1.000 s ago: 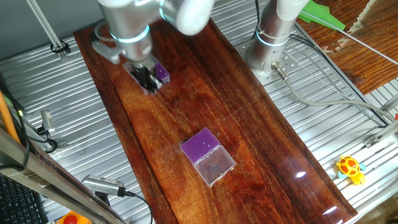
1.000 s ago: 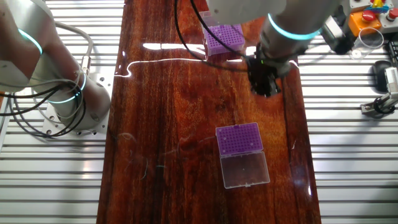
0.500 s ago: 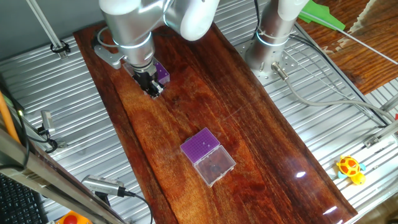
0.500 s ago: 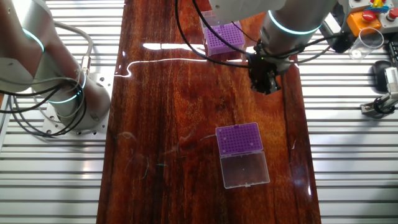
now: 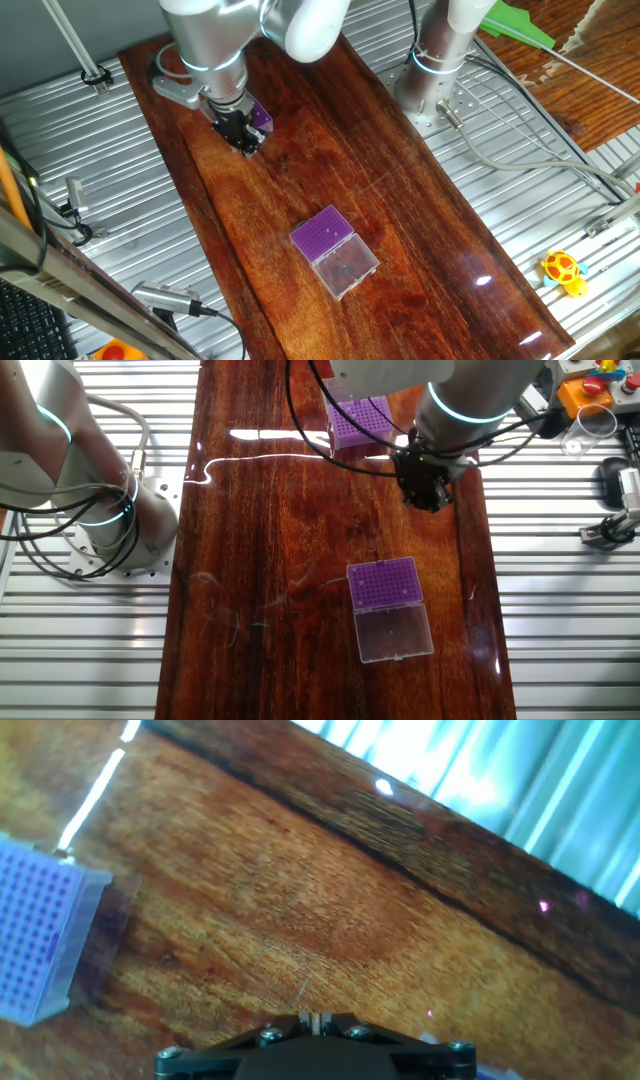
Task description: Transfer all small pipette tips from one holder to another
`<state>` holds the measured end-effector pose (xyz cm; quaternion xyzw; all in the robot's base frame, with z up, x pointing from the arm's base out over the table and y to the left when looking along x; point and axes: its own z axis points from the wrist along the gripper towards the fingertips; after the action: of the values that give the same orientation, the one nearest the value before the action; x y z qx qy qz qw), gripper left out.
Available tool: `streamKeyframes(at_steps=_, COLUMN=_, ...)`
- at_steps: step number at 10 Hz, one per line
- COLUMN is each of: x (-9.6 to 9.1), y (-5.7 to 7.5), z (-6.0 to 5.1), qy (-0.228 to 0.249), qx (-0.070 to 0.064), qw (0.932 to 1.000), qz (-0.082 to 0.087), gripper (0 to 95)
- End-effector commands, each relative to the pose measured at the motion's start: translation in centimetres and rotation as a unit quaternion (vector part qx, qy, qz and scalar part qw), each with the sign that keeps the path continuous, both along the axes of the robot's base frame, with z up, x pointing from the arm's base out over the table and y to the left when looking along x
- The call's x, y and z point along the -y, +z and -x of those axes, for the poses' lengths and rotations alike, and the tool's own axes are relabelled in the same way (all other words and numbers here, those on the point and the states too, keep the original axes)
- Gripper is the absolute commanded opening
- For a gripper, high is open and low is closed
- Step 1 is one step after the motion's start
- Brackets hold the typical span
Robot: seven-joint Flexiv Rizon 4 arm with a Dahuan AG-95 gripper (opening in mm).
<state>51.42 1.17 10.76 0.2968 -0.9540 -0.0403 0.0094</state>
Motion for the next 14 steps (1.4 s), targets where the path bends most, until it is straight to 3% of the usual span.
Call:
streamKeyframes(at_steps=1, x=0.0, y=-0.1, z=0.0, qy=-0.001, qx=-0.003, qw=1.0000, qz=0.001, gripper=0.0)
streamKeyframes(at_steps=2, x=0.0, y=-0.1, z=0.0, qy=-0.004, qx=-0.004, qw=1.0000, qz=0.001, gripper=0.0)
streamKeyframes(at_steps=3, x=-1.4, y=-0.2, z=-0.4, qy=-0.010, qx=-0.004, qw=0.9999, qz=-0.010, gripper=0.0)
streamKeyframes(at_steps=8, x=-13.4, y=0.2, z=1.5, qy=-0.093, qx=-0.002, qw=0.9957, qz=0.004, gripper=0.0)
streamKeyframes(at_steps=11, x=-16.1, y=0.3, z=2.1, qy=-0.115, qx=-0.005, qw=0.9933, qz=0.007, gripper=0.0)
streamKeyframes(at_steps=14, x=-15.1, y=0.0, z=1.7, qy=-0.102, qx=0.002, qw=0.9948, qz=0.007, gripper=0.0)
